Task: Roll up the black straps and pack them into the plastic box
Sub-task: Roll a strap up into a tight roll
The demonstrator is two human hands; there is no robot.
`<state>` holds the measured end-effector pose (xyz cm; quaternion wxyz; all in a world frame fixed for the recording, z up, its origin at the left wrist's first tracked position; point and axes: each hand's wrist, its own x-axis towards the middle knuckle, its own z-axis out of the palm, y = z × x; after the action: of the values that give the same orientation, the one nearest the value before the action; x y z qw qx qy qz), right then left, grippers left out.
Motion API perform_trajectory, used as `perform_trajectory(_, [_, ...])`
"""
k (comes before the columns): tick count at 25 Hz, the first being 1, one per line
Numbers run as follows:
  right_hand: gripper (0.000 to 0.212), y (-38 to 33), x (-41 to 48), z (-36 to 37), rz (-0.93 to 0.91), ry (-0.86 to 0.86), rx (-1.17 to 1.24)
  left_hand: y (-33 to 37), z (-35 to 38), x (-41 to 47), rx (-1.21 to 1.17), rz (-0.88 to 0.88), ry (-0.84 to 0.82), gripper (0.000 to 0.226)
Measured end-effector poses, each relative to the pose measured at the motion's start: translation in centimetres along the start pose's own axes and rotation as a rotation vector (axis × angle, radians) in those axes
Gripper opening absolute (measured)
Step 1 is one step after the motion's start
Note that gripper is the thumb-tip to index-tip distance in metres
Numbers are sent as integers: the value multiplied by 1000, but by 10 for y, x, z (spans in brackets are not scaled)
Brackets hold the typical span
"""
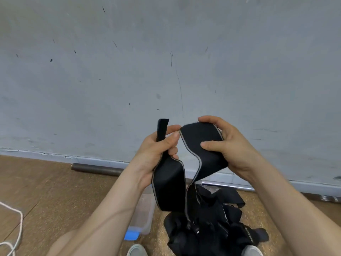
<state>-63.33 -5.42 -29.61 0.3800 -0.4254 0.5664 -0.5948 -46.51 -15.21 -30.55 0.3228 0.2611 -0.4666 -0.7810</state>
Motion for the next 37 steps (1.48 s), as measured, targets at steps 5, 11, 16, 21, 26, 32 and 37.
perform_trajectory(5, [73, 13, 16, -4, -120, -114, -513, -19, -5, 30, 193, -43, 159, 14])
perform_trajectory(11, [52, 28, 26, -10, 149, -223, -95, -20, 3, 28, 259, 58, 171, 12])
perform_trajectory(16, [37, 35, 19, -2, 262, -490, -43, -13, -1, 27, 139, 167, 352, 14])
perform_trajectory(21, [34, 37, 15, -11, 332, -526, -51, 15, -35, 26, -105, 195, 590, 15])
perform_trajectory(26, [46, 31, 16, 9, 253, -366, 242, -6, -15, 17, 53, 64, 390, 14])
perform_trajectory(32, [13, 38, 26, 28, 114, 110, -100, -13, -5, 14, 134, -67, 330, 15])
perform_trajectory(37, [31, 35, 26, 20, -10, 105, -304, -4, -12, 12, 77, -59, 234, 20])
